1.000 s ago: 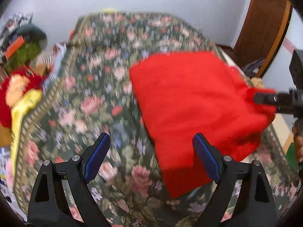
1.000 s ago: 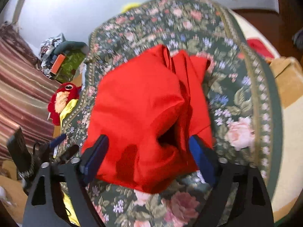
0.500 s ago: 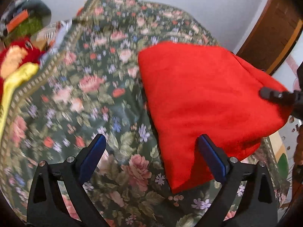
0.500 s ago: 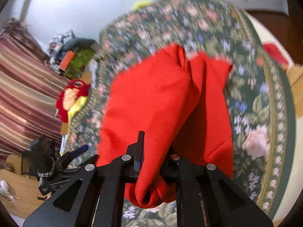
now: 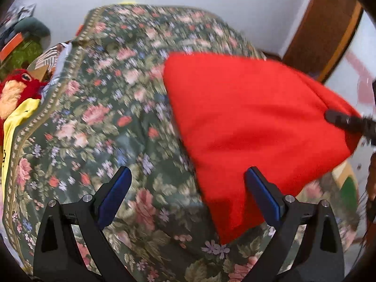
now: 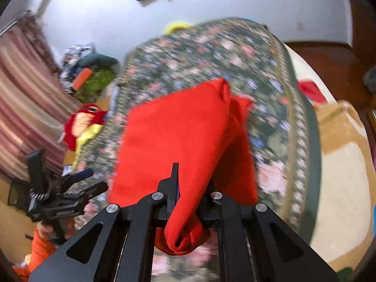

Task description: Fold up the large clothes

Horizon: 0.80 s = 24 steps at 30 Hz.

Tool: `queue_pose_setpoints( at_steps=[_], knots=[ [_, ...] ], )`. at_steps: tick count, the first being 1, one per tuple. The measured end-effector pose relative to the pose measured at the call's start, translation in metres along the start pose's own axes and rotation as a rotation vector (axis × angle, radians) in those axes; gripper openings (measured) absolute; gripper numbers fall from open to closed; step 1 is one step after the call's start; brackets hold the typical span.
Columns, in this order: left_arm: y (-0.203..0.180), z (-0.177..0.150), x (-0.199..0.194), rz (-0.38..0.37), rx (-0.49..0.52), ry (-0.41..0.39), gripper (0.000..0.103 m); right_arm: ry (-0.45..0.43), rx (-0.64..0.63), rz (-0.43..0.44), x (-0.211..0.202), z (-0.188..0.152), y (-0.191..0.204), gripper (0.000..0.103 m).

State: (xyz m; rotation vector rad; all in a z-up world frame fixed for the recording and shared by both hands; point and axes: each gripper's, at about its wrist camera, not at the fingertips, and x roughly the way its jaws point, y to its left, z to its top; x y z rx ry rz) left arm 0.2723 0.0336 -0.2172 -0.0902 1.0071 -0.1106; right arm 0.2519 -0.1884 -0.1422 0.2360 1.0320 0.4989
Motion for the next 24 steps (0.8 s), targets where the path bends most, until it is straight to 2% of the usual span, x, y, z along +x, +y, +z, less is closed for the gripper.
queue_pose_setpoints(
  at_steps=[3,8,11,13,15,20,24],
  knots=[
    [-0.007,-0.010,0.008,-0.009,0.005,0.001,0.099,0.062,0.020,-0.049,0.021,-0.009,-0.019,0.008],
    [-0.003,-0.014,0.007,-0.024,-0.029,0.006,0.099,0.062,-0.046,-0.110,0.026,-0.022,-0.022,0.015],
    [-0.002,-0.014,0.005,-0.015,-0.020,0.009,0.099,0.062,-0.082,-0.163,0.021,-0.022,-0.019,0.031],
    [-0.004,-0.014,0.002,0.001,-0.009,0.004,0.099,0.067,-0.099,-0.206,0.019,-0.020,-0.021,0.051],
    [-0.005,-0.012,-0.002,0.025,0.005,-0.008,0.099,0.070,-0.110,-0.225,0.016,-0.020,-0.025,0.060],
    [-0.003,0.000,-0.009,0.083,0.025,-0.049,0.099,0.043,-0.095,-0.203,0.003,-0.008,-0.029,0.061],
    [0.004,0.016,-0.010,0.080,0.007,-0.079,0.099,-0.007,-0.083,-0.160,0.001,0.010,-0.029,0.081]
  ],
)
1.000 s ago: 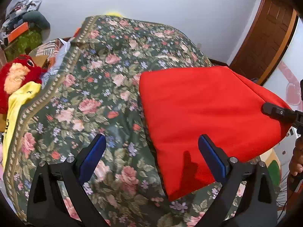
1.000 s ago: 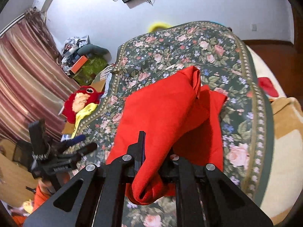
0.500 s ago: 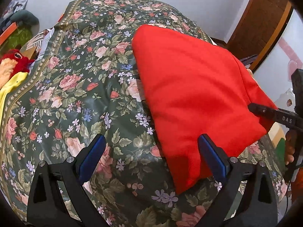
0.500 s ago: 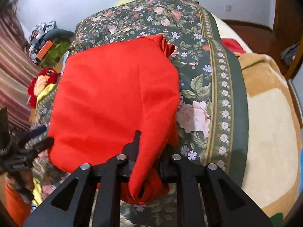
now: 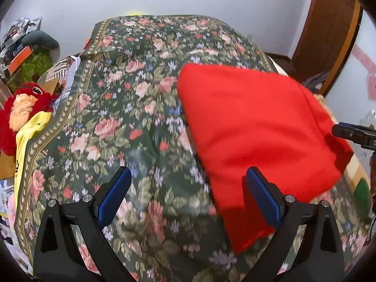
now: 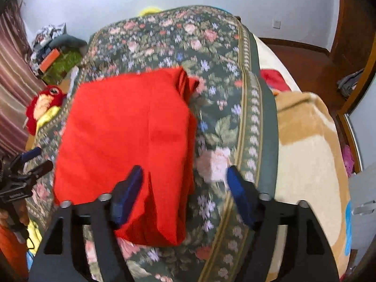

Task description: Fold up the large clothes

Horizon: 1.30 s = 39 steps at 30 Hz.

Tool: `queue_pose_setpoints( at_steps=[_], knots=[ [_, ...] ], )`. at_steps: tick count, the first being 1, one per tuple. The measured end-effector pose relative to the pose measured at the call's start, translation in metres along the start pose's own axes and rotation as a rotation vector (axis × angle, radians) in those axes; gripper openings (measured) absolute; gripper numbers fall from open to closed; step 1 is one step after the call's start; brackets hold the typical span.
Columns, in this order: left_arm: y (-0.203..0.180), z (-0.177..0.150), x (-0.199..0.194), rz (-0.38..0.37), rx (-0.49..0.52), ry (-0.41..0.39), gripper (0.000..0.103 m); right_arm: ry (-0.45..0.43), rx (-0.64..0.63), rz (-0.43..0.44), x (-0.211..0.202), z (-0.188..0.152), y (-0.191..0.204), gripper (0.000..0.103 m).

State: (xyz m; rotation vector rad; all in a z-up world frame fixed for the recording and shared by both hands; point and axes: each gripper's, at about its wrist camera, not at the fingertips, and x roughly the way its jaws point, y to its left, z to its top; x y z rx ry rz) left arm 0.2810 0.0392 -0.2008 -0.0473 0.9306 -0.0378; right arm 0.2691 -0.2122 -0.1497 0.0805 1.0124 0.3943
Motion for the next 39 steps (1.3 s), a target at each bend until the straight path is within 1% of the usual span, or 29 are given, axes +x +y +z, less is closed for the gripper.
queue_pose_setpoints(
  at_steps=[2,3,6,8,10,11,13,18,20,21,23,24,25,26,27,28,29,31,33,36,39],
  knots=[
    [0.004,0.009,0.004,-0.025,-0.017,-0.003,0.099,-0.006,0.011,0.023,0.005,0.007,0.001,0.082],
    [0.006,0.012,0.008,-0.047,-0.031,0.001,0.099,0.006,0.020,0.045,0.011,0.012,0.000,0.082],
    [0.013,0.022,0.027,-0.152,-0.076,0.049,0.099,0.064,0.056,0.102,0.034,0.019,-0.005,0.082],
    [0.018,0.025,0.044,-0.230,-0.125,0.094,0.099,0.104,0.080,0.123,0.047,0.021,-0.010,0.082],
    [0.020,0.026,0.058,-0.289,-0.163,0.132,0.099,0.144,0.104,0.158,0.063,0.022,-0.016,0.082],
    [0.022,0.025,0.068,-0.337,-0.190,0.154,0.099,0.160,0.111,0.174,0.069,0.022,-0.018,0.082],
    [0.023,0.024,0.079,-0.397,-0.228,0.179,0.099,0.194,0.120,0.218,0.080,0.024,-0.021,0.082],
    [0.019,0.023,0.106,-0.490,-0.271,0.238,0.099,0.254,0.124,0.314,0.097,0.028,-0.025,0.082],
    [0.018,0.024,0.112,-0.517,-0.288,0.244,0.099,0.247,0.123,0.341,0.100,0.029,-0.025,0.082],
    [0.016,0.026,0.112,-0.521,-0.289,0.241,0.099,0.242,0.127,0.349,0.101,0.030,-0.025,0.081],
    [0.014,0.027,0.113,-0.533,-0.290,0.234,0.099,0.232,0.146,0.375,0.102,0.030,-0.025,0.068],
    [0.013,0.028,0.113,-0.543,-0.293,0.234,0.096,0.240,0.164,0.405,0.104,0.030,-0.026,0.055],
    [0.011,0.028,0.114,-0.561,-0.297,0.234,0.087,0.253,0.183,0.429,0.106,0.030,-0.025,0.049],
    [0.011,0.028,0.115,-0.598,-0.309,0.243,0.085,0.256,0.194,0.425,0.106,0.030,-0.025,0.049],
    [0.013,0.031,0.116,-0.606,-0.327,0.250,0.084,0.254,0.189,0.416,0.104,0.029,-0.022,0.044],
    [0.014,0.031,0.115,-0.608,-0.338,0.248,0.077,0.252,0.180,0.410,0.102,0.029,-0.019,0.039],
    [0.017,0.032,0.112,-0.609,-0.342,0.243,0.073,0.246,0.172,0.398,0.097,0.028,-0.016,0.036],
    [0.020,0.032,0.105,-0.618,-0.339,0.235,0.057,0.232,0.151,0.381,0.088,0.032,-0.007,0.028],
    [0.022,0.034,0.096,-0.624,-0.329,0.229,0.052,0.221,0.137,0.377,0.077,0.036,0.006,0.024],
    [0.025,0.039,0.078,-0.609,-0.295,0.205,0.046,0.200,0.096,0.363,0.062,0.042,0.029,0.022],
    [0.035,0.045,0.055,-0.596,-0.270,0.158,0.045,0.171,0.057,0.356,0.049,0.051,0.051,0.022]
  ],
)
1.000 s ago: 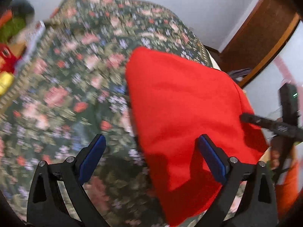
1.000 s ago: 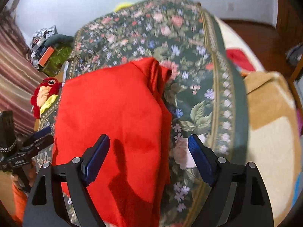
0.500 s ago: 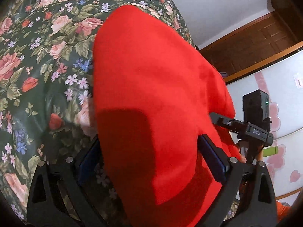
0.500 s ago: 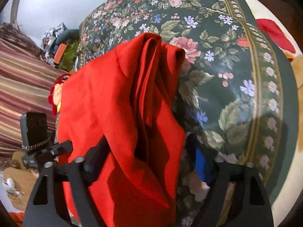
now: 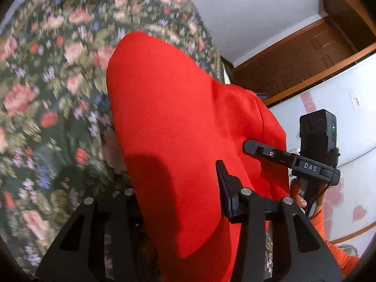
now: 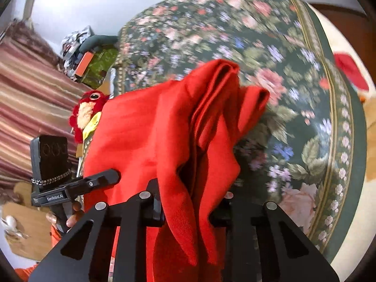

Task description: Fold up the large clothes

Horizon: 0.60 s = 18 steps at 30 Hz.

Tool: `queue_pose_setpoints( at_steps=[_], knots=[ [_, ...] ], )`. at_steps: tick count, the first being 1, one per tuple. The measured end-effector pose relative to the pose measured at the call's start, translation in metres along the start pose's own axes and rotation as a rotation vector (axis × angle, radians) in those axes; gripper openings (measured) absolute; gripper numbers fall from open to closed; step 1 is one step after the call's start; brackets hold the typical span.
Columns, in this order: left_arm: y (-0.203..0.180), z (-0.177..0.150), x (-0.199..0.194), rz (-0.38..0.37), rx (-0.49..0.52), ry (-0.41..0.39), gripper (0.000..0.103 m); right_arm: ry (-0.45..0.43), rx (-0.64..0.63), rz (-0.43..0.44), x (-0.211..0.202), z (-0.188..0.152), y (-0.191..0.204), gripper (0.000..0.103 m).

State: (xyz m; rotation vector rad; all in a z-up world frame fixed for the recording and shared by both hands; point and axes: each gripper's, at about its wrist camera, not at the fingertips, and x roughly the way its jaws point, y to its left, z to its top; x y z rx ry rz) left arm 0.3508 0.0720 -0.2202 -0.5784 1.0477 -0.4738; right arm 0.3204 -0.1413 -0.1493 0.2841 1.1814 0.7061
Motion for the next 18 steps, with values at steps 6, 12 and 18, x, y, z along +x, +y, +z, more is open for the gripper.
queue_pose_setpoints(
  at_steps=[6,12,18],
  knots=[
    [0.009,0.020,-0.070,0.002,0.037,-0.117,0.045,-0.067,-0.056,0.045,-0.001,0.026,0.053,0.022],
    [0.037,0.057,-0.133,0.029,0.054,-0.211,0.045,-0.116,-0.117,0.092,0.023,0.063,0.104,0.022],
    [0.081,0.100,-0.166,0.110,0.065,-0.261,0.045,-0.133,-0.128,0.112,0.074,0.097,0.139,0.022]
  ],
)
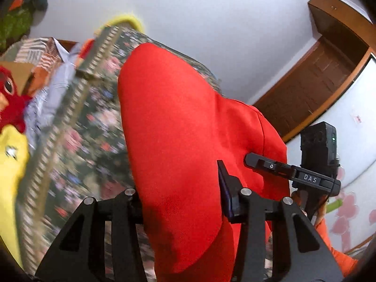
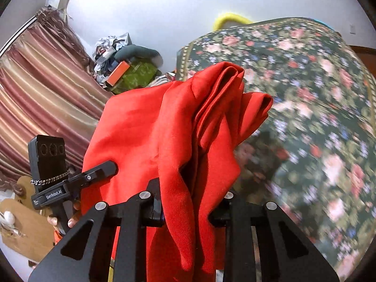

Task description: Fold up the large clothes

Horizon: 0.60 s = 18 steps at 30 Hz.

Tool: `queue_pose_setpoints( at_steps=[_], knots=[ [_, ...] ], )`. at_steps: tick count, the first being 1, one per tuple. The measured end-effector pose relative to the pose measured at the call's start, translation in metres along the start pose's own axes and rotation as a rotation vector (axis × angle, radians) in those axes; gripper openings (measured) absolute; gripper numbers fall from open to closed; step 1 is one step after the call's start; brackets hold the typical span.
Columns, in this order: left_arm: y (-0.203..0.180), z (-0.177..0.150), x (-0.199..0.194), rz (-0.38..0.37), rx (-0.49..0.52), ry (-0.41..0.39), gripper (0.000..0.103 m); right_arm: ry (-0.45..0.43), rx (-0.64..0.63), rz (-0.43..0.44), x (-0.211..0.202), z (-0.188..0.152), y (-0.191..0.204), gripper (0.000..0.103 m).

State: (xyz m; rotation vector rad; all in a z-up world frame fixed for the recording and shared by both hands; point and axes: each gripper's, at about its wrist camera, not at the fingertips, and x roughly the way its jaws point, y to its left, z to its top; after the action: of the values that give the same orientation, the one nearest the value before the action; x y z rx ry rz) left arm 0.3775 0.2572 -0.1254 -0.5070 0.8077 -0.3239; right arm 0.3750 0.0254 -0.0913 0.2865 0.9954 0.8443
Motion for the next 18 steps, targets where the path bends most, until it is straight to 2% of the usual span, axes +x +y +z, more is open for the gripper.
queue_pose_setpoints(
  at_steps=[4,8,13,15,17,18],
  knots=[
    [0.042,0.022,0.005,0.040,-0.052,-0.002,0.045,0.007,0.002,-0.003,0.044,0.012,0.005,0.021],
    [0.088,0.033,0.031,0.104,-0.096,0.028,0.044,0.035,0.005,-0.037,0.094,0.017,0.004,0.021],
    [0.139,0.028,0.080,0.240,-0.117,0.106,0.044,0.087,-0.010,-0.124,0.155,0.015,-0.012,0.019],
    [0.154,0.023,0.101,0.336,-0.109,0.149,0.044,0.111,-0.007,-0.149,0.177,0.014,-0.021,0.018],
    [0.174,0.018,0.122,0.410,-0.108,0.183,0.048,0.134,0.015,-0.148,0.187,0.010,-0.028,0.018],
    [0.178,0.015,0.123,0.407,-0.123,0.183,0.055,0.138,0.031,-0.148,0.190,0.007,-0.033,0.018]
  ],
)
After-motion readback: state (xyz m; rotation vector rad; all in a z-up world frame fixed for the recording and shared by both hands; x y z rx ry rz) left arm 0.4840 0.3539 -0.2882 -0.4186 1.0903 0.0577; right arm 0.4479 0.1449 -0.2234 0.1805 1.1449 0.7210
